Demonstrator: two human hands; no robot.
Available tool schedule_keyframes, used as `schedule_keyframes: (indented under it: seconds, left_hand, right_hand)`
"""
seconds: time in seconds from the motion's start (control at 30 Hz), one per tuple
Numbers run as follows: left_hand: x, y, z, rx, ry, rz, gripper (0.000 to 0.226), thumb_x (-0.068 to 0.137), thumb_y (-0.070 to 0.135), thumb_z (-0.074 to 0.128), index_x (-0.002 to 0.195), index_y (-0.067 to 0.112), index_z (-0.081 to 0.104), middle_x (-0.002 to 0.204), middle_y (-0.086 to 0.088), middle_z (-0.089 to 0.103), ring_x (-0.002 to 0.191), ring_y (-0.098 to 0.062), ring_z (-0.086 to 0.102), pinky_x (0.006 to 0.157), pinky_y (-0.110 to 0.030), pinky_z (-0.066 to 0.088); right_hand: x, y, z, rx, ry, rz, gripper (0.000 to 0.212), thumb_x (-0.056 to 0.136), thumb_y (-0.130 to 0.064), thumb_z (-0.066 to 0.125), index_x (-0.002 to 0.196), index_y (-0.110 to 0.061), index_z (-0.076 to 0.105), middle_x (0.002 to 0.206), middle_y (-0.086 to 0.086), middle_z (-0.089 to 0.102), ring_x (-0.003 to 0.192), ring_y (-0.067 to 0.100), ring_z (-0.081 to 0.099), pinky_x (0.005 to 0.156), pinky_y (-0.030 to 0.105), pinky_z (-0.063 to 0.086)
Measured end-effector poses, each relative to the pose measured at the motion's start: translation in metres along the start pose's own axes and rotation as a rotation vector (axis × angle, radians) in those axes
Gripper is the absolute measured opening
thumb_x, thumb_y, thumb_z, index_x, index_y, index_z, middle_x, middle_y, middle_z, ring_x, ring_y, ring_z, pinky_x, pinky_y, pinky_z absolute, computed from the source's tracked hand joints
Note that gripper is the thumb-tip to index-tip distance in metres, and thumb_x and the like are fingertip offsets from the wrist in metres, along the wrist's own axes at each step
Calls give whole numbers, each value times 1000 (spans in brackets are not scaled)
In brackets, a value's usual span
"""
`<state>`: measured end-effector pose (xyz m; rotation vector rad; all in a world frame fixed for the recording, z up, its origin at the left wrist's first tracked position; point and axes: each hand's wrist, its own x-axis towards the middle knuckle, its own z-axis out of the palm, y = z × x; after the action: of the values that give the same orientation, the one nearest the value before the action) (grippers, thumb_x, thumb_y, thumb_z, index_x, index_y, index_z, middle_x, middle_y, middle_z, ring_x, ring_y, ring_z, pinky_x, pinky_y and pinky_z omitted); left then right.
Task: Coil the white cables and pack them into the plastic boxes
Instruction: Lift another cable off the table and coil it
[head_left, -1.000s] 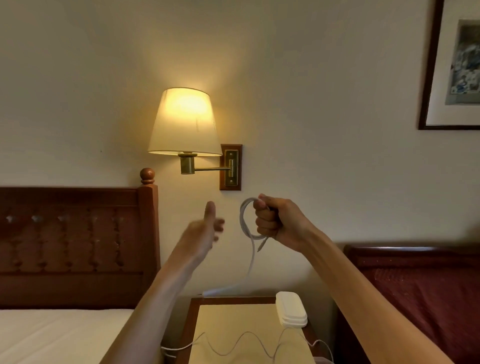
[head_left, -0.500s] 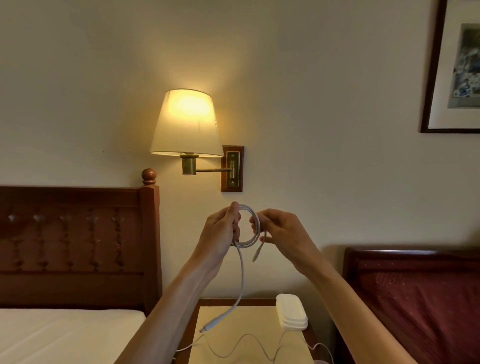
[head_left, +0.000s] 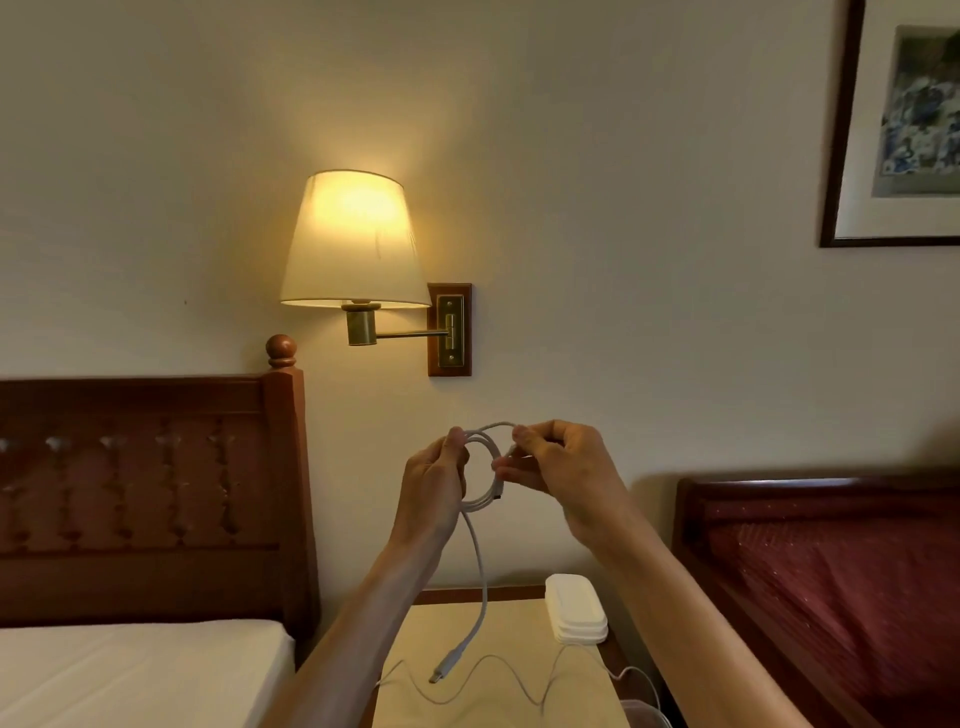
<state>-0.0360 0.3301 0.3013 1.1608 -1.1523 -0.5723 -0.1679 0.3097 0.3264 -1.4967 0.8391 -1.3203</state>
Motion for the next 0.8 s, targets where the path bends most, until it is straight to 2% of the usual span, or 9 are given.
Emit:
schedule_keyframes:
  seconds: [0.1,0.2,0.37,0.47,0.53,0.6,0.7,0.8]
  left_hand:
    - [0,-1,0,-26,4,-41,43,104,40,36,73,12,48,65,-4,33,66,-21,33,68,-35,32]
    - [-1,0,0,-32,-5,0,43,104,39,37,74,11,50,66,-5,34,68,-24,34,67,-36,32]
    - [4,4,-2,-32,-4,-32,43,104,40,37,71,14,48,63,-2,34,64,-20,32,66,-34,30]
    - [4,6,-3,-154,-39,-102,46,105,37,35,63,19,40,57,3,30,57,-15,29,63,-34,28]
    - [3,9,-4,-283,-87,-153,45,105,35,35,63,21,38,56,4,26,54,-13,26,61,-33,26]
    - [1,10,-3,-352,-112,-177,43,105,34,36,64,21,40,57,4,26,53,-12,26,61,-32,27]
    - [1,11,-4,-375,-104,-187,43,105,33,36,64,20,42,56,5,28,52,-12,28,63,-32,31]
    - [3,13,-8,-366,-83,-220,43,105,33,35,66,20,44,55,5,29,51,-12,29,63,-32,31]
  right_hand:
    - [-8,11,5,24,20,-46,15,97,-16,53,101,-3,60,83,12,72,71,18,74,65,21,58]
    - [-9,4,3,172,-32,-13,16,99,-13,51,101,0,61,79,12,73,72,20,74,64,20,57]
    - [-3,8,6,-149,89,-191,6,96,-15,56,96,-10,58,84,7,70,70,13,72,72,25,60]
    - [-2,25,5,-443,129,-352,8,92,-18,64,86,-20,59,88,-4,64,76,8,64,69,14,53]
    - [-1,35,5,-462,141,-440,9,91,-17,65,87,-20,58,97,-6,58,84,5,60,70,10,48]
    - [0,42,6,-284,61,-415,3,95,-11,58,94,-12,56,106,-3,60,93,9,66,77,13,51]
    - [-1,47,1,-139,-76,-394,4,97,-8,51,101,-7,51,97,5,69,89,18,71,80,27,58]
    - [-3,48,-6,-138,-233,-369,29,92,-1,59,116,-12,46,99,7,71,94,20,71,84,29,57]
